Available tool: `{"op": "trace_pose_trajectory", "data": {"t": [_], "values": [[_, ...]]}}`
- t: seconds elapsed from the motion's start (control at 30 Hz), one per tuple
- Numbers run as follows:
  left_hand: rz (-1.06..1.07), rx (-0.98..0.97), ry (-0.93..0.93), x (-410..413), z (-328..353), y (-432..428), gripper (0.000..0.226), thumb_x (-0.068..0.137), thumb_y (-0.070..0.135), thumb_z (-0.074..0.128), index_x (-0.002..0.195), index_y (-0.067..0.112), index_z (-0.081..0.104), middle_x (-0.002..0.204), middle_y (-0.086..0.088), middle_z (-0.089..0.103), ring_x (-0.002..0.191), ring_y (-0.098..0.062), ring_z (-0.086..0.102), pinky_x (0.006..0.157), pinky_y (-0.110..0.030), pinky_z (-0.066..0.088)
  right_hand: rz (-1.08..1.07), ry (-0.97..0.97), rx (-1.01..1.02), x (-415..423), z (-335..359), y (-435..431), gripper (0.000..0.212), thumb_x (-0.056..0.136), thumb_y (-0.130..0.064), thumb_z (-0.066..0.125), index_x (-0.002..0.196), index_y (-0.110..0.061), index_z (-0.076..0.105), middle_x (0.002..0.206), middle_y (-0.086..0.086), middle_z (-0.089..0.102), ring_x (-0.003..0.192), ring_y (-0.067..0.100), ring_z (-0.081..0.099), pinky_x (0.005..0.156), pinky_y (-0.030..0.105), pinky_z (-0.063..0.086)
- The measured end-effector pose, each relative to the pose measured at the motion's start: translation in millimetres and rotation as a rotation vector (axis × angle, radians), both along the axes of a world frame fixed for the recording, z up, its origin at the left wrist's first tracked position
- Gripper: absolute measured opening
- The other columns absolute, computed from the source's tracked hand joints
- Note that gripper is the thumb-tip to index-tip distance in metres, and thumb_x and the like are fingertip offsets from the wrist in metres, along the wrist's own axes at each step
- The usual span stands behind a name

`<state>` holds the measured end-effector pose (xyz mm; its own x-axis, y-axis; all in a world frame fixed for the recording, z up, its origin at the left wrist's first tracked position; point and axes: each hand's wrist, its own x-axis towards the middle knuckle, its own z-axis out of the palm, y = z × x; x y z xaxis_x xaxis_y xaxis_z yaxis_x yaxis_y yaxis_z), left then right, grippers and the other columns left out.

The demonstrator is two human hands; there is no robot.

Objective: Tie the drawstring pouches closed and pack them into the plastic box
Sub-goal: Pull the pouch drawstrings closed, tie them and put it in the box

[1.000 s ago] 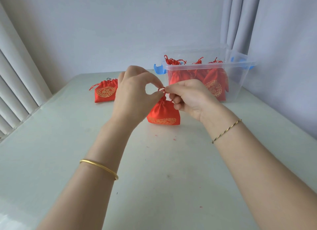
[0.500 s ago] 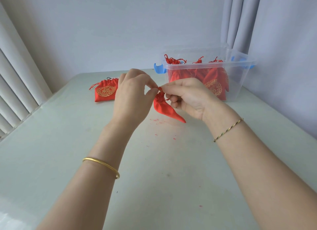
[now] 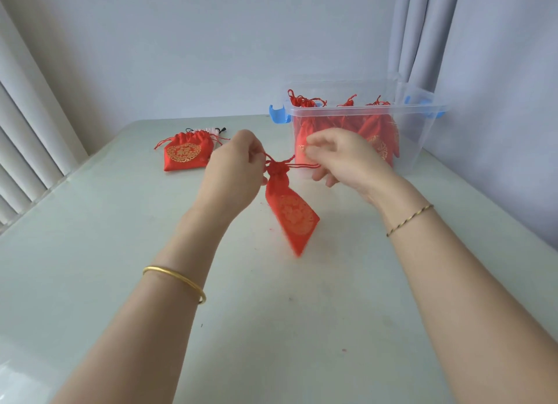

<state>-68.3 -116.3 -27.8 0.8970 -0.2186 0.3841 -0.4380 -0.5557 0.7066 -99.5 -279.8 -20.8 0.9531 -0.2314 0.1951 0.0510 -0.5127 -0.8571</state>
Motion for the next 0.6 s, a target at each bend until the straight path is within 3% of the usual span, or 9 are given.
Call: {"op": "trace_pose_trajectory", "data": {"t": [0.07, 0.13, 0.23, 0.37, 0.47, 0.6], "values": [[-0.019, -0.059, 0.008, -3.1, 3.2, -3.4, 0.011, 0.091, 0.007, 0.041, 0.088, 0.012, 0.049, 0.084, -0.001, 0.063, 0.063, -0.006, 0.066, 0.049, -0.018, 0.042, 0.079, 0.078, -0.057, -8.2, 8.0, 3.2, 0.043, 0.084, -0.040, 0.062, 0.120, -0.018, 0.051, 0.104, -0.002, 0.060, 0.072, 0.012, 0.065, 0.054, 0.026, 0.044], [-0.034, -0.071, -0.005, -4.8, 9.1, -10.3, 0.010, 0.090, 0.007, 0.043, 0.087, 0.012, 0.050, 0.079, 0.003, 0.061, 0.057, -0.002, 0.062, 0.050, -0.019, 0.042, 0.127, 0.113, -0.247, -14.9, 9.6, 9.8, 0.050, 0.075, -0.047, 0.069, 0.112, -0.016, 0.056, 0.103, -0.001, 0.062, 0.083, 0.015, 0.063, 0.059, 0.028, 0.043], [-0.121, -0.120, -0.003, -6.5, 23.8, -25.9, 0.015, 0.089, 0.005, 0.043, 0.081, 0.016, 0.049, 0.078, 0.002, 0.062, 0.062, -0.004, 0.067, 0.057, -0.027, 0.047, 0.029, -0.015, -0.424, -18.8, 8.8, 7.6, 0.030, 0.076, -0.031, 0.069, 0.096, -0.010, 0.065, 0.091, 0.005, 0.066, 0.084, 0.023, 0.060, 0.072, 0.035, 0.046], [-0.246, -0.161, -0.007, -8.8, 43.1, -48.1, 0.015, 0.089, 0.003, 0.043, 0.082, 0.015, 0.049, 0.082, -0.004, 0.063, 0.068, -0.010, 0.070, 0.056, -0.027, 0.050, -0.086, -0.086, -0.421, -20.9, 20.6, -11.2, 0.005, 0.080, -0.014, 0.057, 0.084, -0.015, 0.060, 0.078, 0.002, 0.063, 0.077, 0.023, 0.061, 0.068, 0.034, 0.048], [-0.316, -0.254, -0.017, -8.8, 58.3, -63.2, 0.016, 0.089, 0.001, 0.045, 0.082, 0.015, 0.050, 0.079, -0.005, 0.064, 0.063, -0.010, 0.068, 0.051, -0.021, 0.049, -0.164, -0.124, -0.434, -19.4, 35.9, -27.9, 0.023, 0.077, -0.007, 0.051, 0.065, -0.024, 0.040, 0.061, -0.009, 0.045, 0.062, 0.017, 0.045, 0.052, 0.027, 0.032], [-0.309, -0.367, -0.027, 4.9, 75.0, -74.3, 0.018, 0.088, 0.003, 0.046, 0.102, 0.012, 0.050, 0.082, -0.004, 0.064, 0.065, -0.006, 0.067, 0.054, -0.023, 0.051, -0.281, -0.283, -0.362, -8.3, 75.8, -60.0, 0.023, 0.076, -0.006, 0.051, 0.063, -0.021, 0.040, 0.057, -0.007, 0.038, 0.056, 0.013, 0.036, 0.050, 0.028, 0.025]]}}
